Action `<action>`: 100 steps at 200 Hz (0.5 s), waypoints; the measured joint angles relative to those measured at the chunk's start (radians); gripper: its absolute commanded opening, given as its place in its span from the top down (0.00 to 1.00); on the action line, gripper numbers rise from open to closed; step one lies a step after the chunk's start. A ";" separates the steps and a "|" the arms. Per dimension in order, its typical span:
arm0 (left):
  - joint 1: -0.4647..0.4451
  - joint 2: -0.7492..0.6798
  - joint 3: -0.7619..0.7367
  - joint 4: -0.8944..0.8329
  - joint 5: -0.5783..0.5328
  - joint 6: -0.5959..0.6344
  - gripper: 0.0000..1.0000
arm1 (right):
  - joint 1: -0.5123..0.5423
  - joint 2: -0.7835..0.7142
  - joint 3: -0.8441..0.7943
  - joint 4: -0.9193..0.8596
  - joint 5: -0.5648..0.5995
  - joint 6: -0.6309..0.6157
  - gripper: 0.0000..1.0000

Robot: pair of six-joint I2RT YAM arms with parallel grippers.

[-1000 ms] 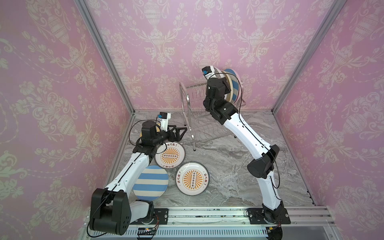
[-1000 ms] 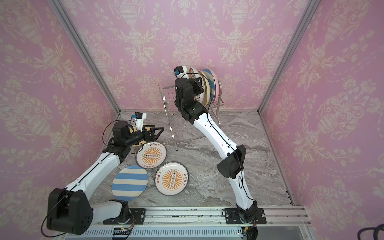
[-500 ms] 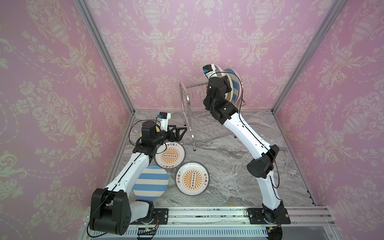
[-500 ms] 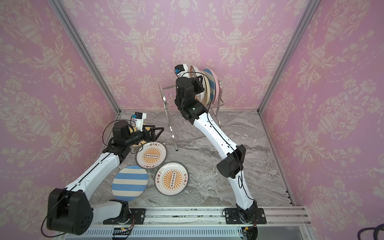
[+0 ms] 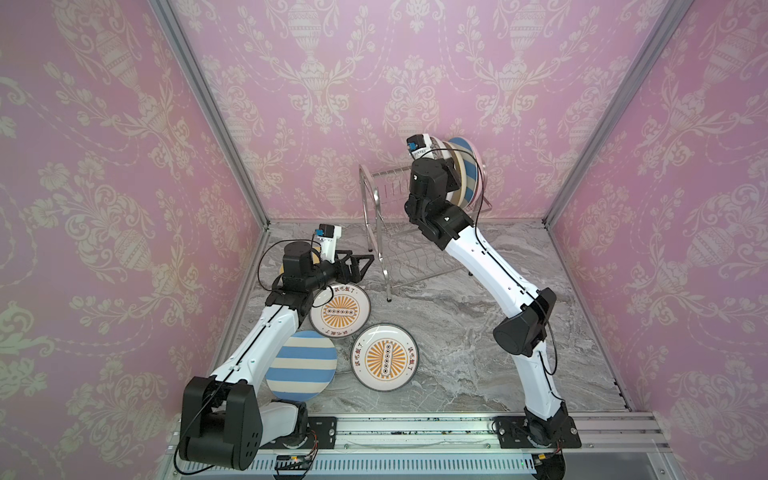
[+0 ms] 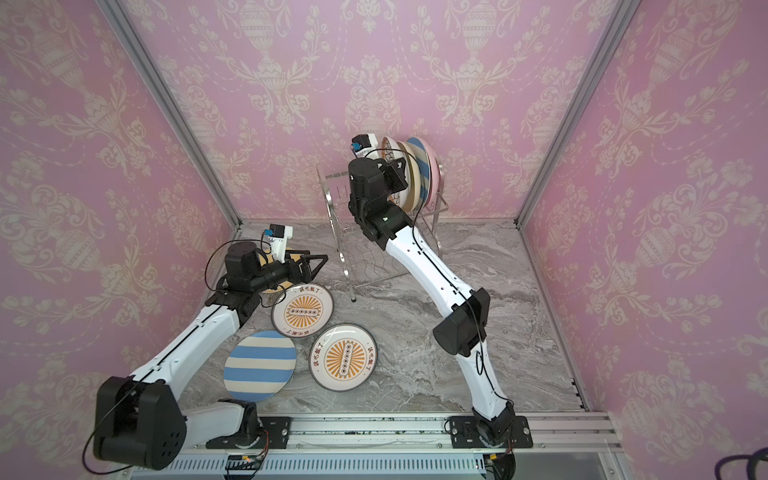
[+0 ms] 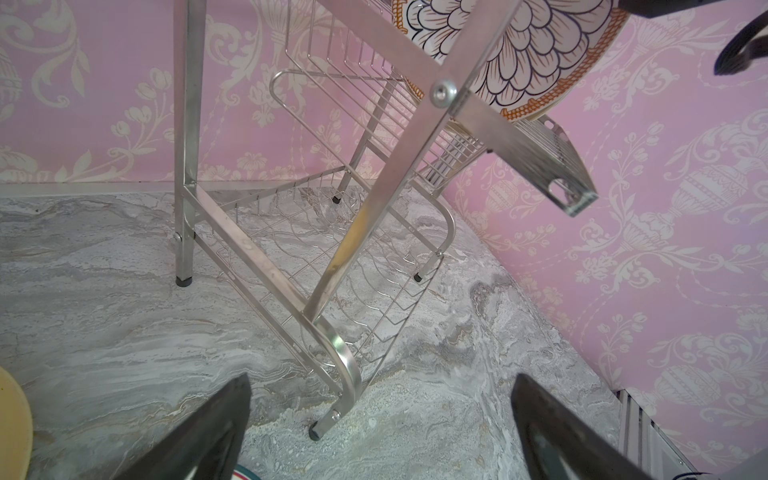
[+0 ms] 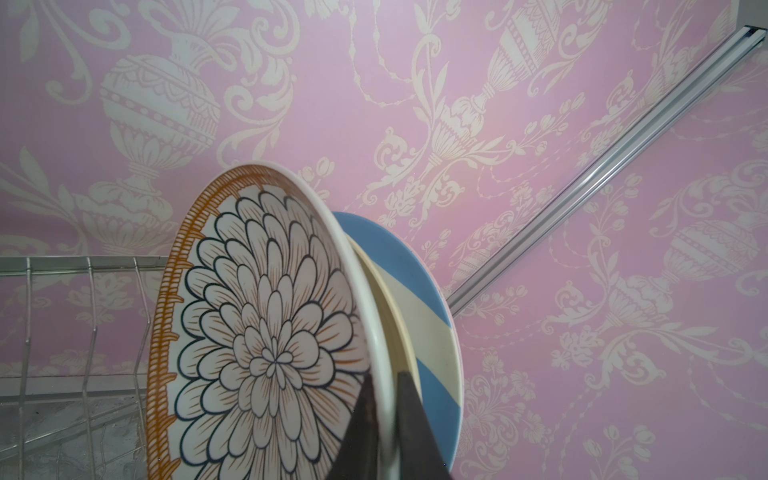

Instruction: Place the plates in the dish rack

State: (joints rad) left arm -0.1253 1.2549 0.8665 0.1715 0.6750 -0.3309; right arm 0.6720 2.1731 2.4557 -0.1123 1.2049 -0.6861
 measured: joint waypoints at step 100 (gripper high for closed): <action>0.000 0.000 0.000 0.000 0.000 0.000 0.01 | 0.000 -0.028 -0.056 0.010 0.020 0.059 0.83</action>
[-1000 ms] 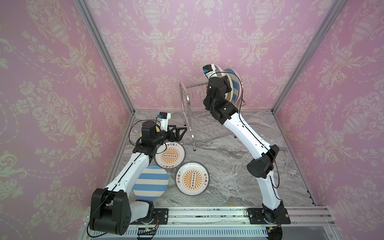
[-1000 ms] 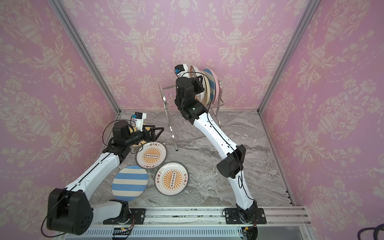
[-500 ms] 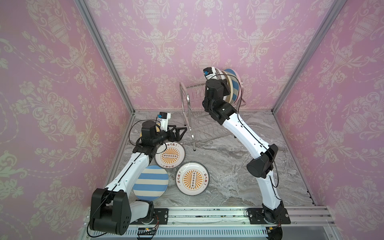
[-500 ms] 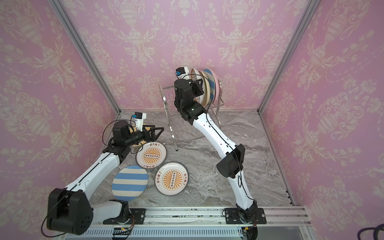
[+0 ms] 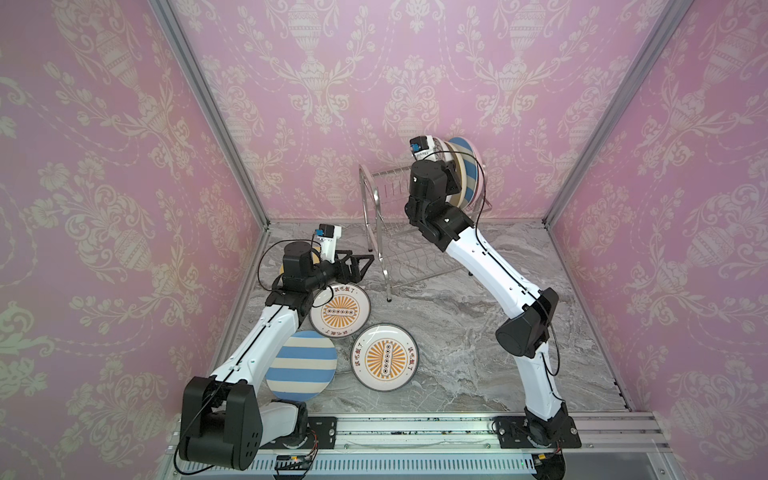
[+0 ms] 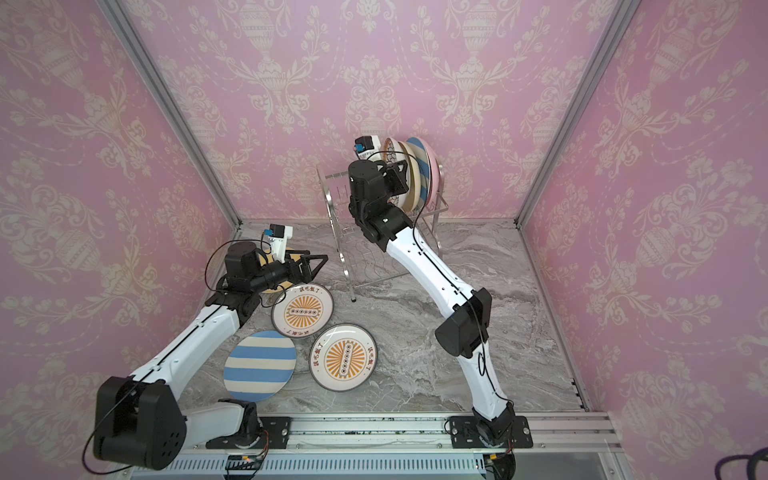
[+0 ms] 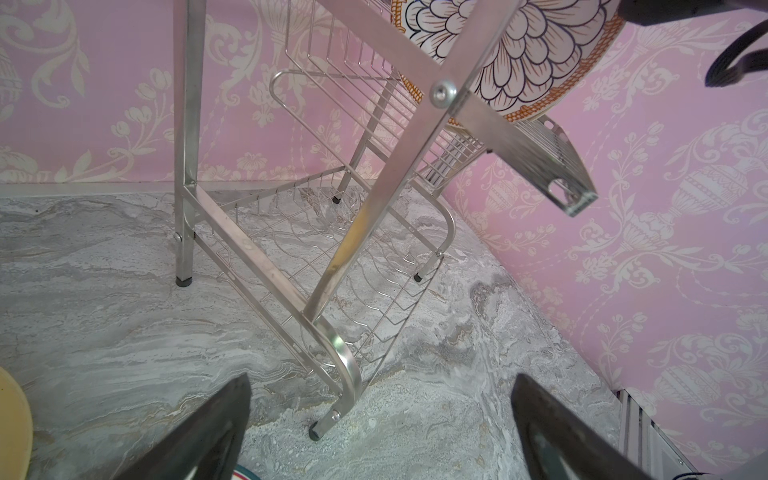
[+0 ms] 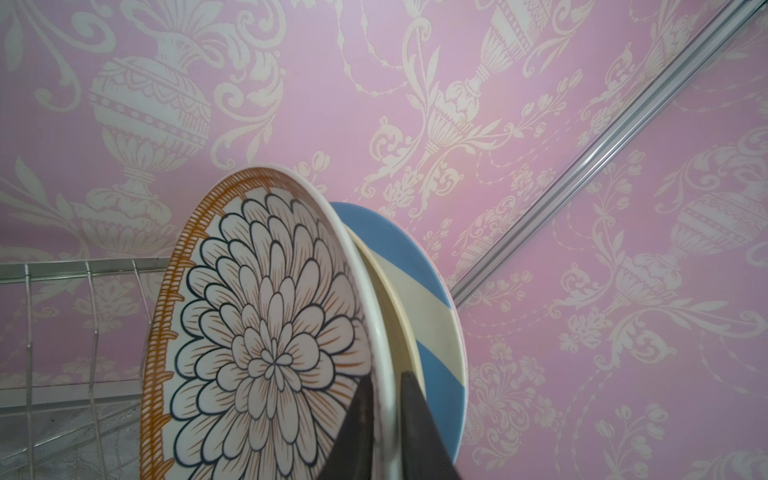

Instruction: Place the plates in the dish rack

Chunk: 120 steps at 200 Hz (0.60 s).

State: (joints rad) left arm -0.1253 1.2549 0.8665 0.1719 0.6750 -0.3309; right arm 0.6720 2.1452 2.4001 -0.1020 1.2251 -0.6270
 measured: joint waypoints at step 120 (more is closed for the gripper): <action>0.000 0.000 0.000 0.001 0.000 0.000 0.01 | -0.002 -0.005 0.075 0.038 -0.018 -0.054 0.79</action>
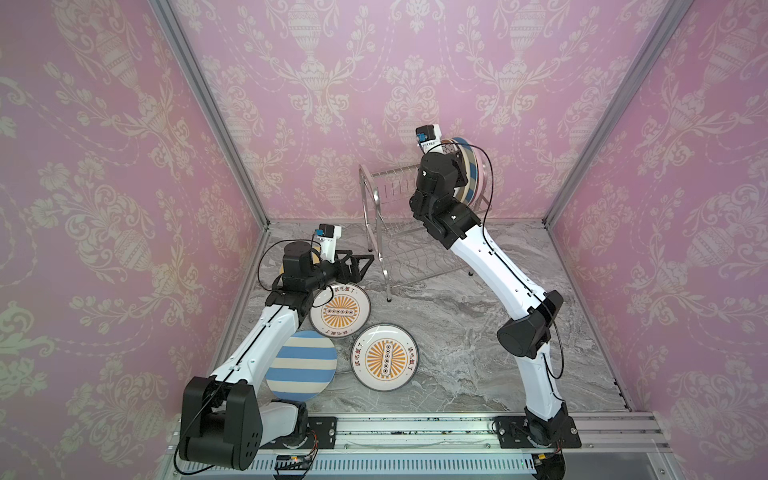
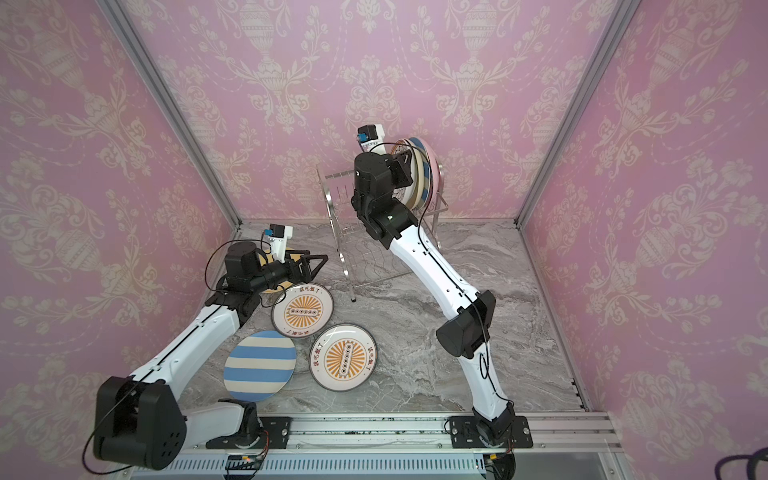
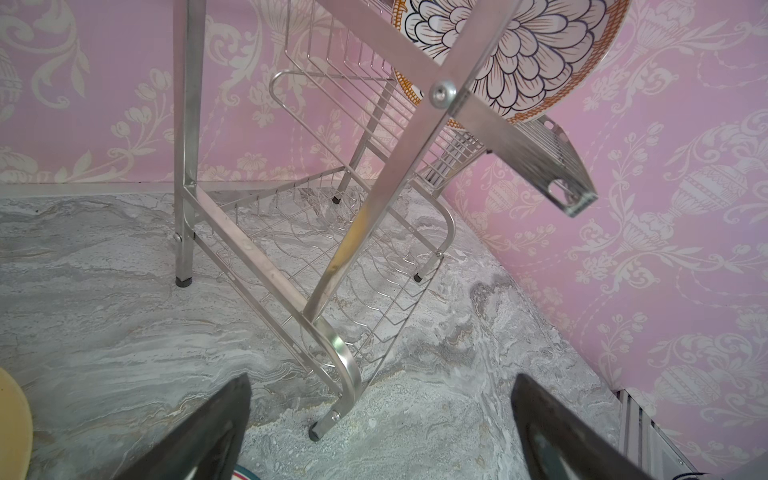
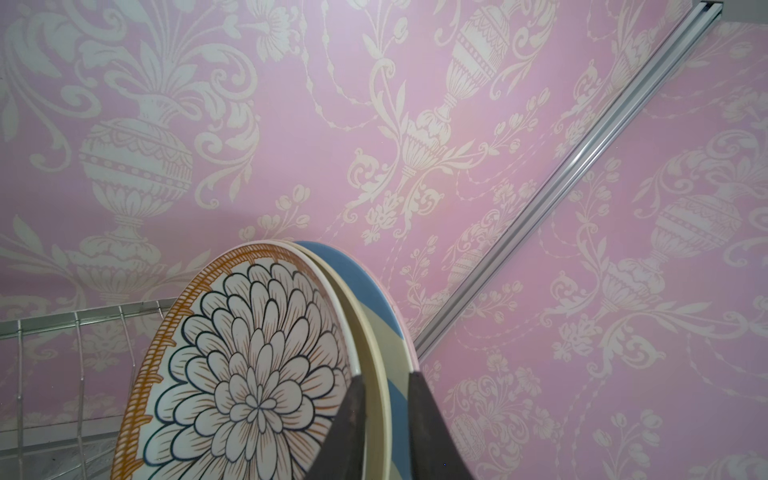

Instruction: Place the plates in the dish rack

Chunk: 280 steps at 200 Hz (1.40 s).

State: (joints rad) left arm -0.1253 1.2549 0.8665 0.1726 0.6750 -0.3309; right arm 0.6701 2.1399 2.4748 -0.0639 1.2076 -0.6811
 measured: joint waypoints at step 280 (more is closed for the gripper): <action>0.006 0.005 0.010 -0.023 0.001 0.000 0.01 | -0.092 -0.188 -0.052 -0.851 -0.470 0.954 0.68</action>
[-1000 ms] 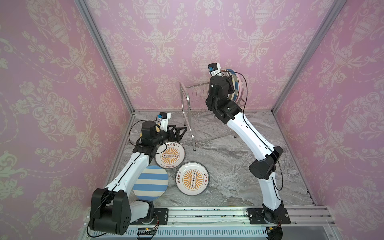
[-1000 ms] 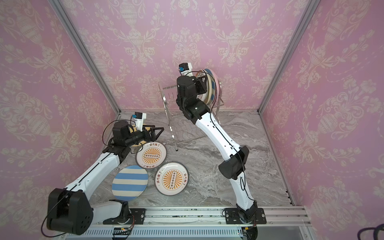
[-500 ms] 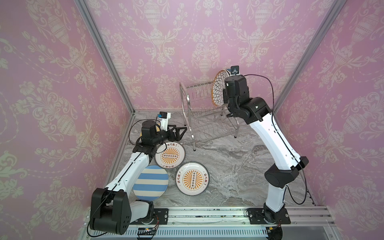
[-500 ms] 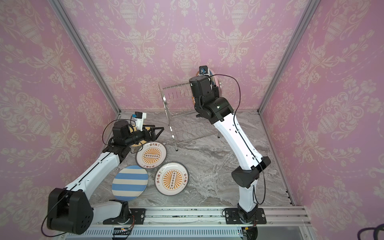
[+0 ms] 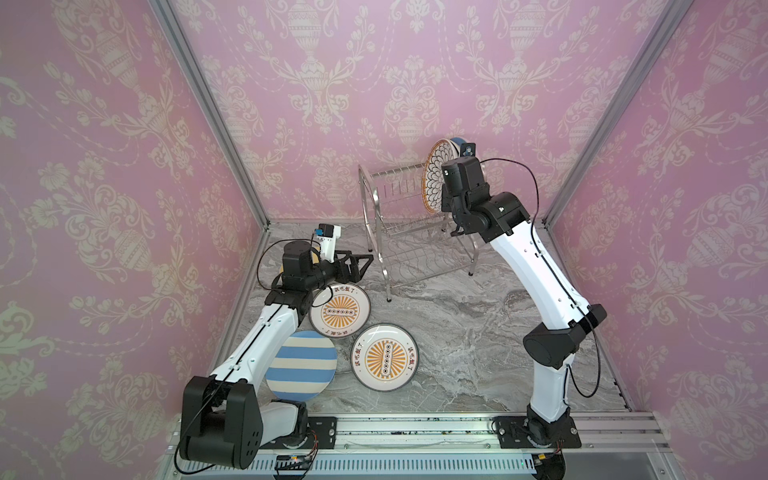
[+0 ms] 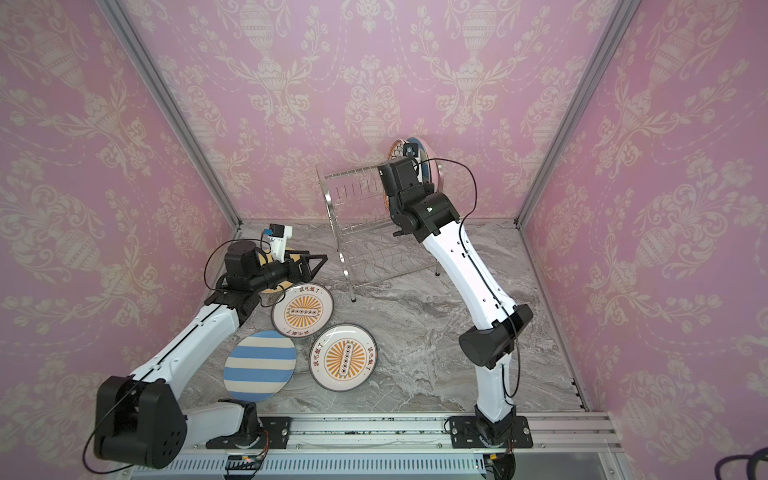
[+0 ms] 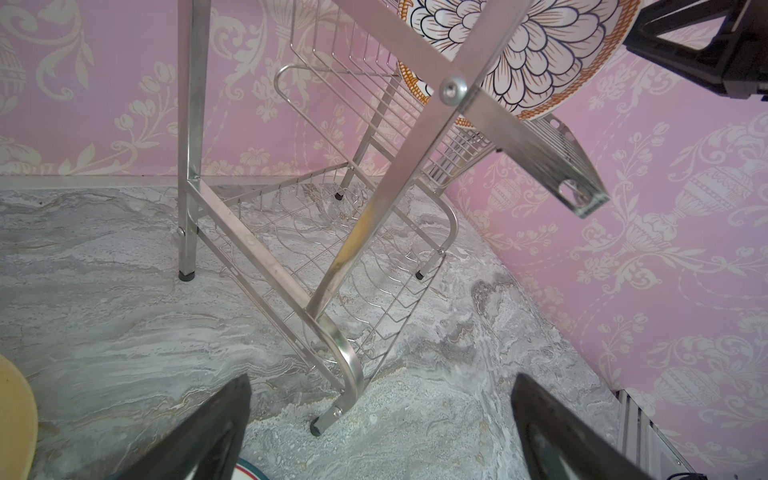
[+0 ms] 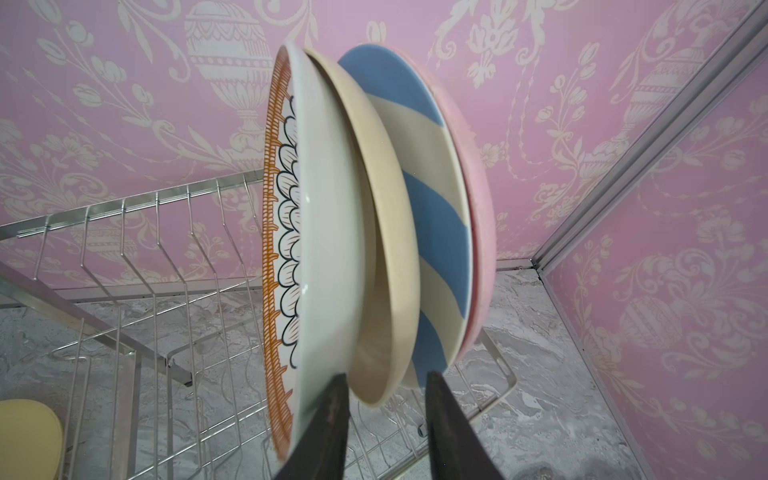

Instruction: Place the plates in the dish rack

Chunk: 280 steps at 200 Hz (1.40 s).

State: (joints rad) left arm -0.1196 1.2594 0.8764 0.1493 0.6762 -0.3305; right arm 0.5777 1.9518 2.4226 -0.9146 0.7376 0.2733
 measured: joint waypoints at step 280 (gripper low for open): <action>0.001 0.000 0.000 0.010 0.000 0.000 0.01 | 0.055 0.124 0.126 0.039 0.252 -0.216 1.00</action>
State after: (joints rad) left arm -0.1188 1.2594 0.8764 0.1589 0.6762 -0.3305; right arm 0.6323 2.0754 2.5481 -0.8753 0.9894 0.0574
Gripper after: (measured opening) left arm 0.994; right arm 0.038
